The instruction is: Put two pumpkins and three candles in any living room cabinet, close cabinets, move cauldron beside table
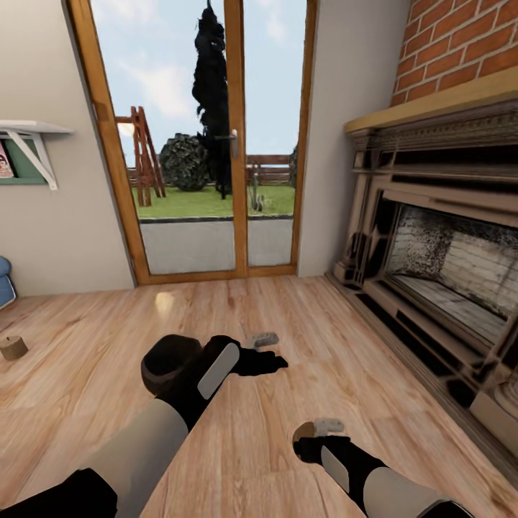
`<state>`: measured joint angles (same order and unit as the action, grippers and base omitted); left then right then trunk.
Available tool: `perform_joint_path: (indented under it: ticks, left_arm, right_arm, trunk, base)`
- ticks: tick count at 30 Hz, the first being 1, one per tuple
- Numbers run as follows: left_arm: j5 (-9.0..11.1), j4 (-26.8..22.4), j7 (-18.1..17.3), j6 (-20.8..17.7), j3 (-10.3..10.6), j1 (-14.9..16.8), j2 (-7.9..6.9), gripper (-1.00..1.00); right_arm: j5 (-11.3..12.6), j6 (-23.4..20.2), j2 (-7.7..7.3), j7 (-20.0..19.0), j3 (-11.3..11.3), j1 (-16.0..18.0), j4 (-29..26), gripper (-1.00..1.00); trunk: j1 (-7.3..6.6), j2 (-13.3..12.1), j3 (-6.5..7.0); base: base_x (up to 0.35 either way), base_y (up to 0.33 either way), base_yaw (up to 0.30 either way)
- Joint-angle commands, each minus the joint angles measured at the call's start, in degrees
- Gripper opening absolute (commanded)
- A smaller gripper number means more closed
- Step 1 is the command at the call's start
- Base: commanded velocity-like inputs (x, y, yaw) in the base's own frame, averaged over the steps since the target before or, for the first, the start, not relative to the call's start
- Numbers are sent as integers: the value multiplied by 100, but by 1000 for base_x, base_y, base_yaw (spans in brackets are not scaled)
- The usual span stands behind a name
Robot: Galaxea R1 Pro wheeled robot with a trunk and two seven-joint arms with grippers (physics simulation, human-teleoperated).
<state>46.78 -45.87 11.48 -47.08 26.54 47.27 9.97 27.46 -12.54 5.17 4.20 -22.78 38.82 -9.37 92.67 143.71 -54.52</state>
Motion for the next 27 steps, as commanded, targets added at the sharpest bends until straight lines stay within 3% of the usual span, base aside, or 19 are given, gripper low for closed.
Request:
perform_joint_path:
  ticks: [1,21,27]
  left_arm:
    - [62,-5,56,-12,9,2,-3,100]
    - [56,250,62,-12,6,3,-17,100]
    - [-156,1013,64,608,1,9,-113,100]
  right_arm:
    - [49,-29,0,37,-48,3,-13,-100]
    - [82,-29,-9,37,-32,3,-13,-100]
    - [92,-29,-23,37,-25,3,-17,-100]
  trunk:
    - [-5,3,-6]
    - [-5,3,-6]
    - [-5,3,-2]
  base:
    - [-311,0,-294]
    - [-311,0,-297]
    - [-247,0,-298]
